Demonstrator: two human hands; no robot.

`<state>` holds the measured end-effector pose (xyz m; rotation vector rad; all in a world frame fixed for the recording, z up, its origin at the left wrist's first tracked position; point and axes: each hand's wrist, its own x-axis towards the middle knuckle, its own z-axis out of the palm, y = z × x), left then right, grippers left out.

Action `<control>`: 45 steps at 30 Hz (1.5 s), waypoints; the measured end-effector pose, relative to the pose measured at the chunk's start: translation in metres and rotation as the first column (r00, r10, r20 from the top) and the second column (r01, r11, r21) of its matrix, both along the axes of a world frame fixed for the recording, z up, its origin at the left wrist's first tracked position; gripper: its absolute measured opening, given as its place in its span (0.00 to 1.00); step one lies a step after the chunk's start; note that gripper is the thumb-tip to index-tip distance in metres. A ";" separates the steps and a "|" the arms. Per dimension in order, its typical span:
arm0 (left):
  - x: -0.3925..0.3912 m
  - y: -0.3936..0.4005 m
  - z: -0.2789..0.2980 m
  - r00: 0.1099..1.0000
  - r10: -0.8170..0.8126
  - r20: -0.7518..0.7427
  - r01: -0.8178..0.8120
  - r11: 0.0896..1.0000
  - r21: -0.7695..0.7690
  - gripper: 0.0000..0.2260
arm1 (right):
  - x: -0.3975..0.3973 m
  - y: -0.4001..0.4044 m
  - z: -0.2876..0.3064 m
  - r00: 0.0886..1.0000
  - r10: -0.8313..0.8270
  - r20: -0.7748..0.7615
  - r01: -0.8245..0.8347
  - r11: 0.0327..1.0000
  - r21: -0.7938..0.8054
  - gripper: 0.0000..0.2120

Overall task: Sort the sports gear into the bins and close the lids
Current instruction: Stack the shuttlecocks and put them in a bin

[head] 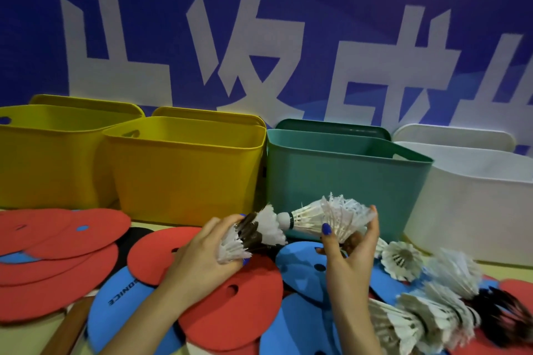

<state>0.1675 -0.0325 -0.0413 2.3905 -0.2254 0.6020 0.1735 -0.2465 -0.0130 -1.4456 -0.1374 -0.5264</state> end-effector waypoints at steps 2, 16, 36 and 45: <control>-0.001 -0.003 0.000 1.000 -0.018 -0.023 0.018 0.999 0.032 0.29 | 0.000 0.001 -0.002 0.997 0.069 0.018 -0.069 0.998 -0.007 0.36; -0.003 -0.012 -0.001 0.993 -0.110 -0.034 0.098 0.962 -0.254 0.34 | -0.008 -0.001 0.011 0.857 0.514 -0.038 -0.460 0.796 0.394 0.16; -0.013 -0.017 0.006 0.994 -0.101 -0.048 0.095 0.989 -0.110 0.32 | 0.006 -0.012 0.006 0.974 0.204 -0.101 -0.143 0.893 0.426 0.49; -0.020 -0.031 0.009 0.976 -0.209 -0.055 0.191 0.954 -0.231 0.33 | 0.006 -0.006 0.001 0.960 0.265 -0.091 -0.222 0.918 0.328 0.40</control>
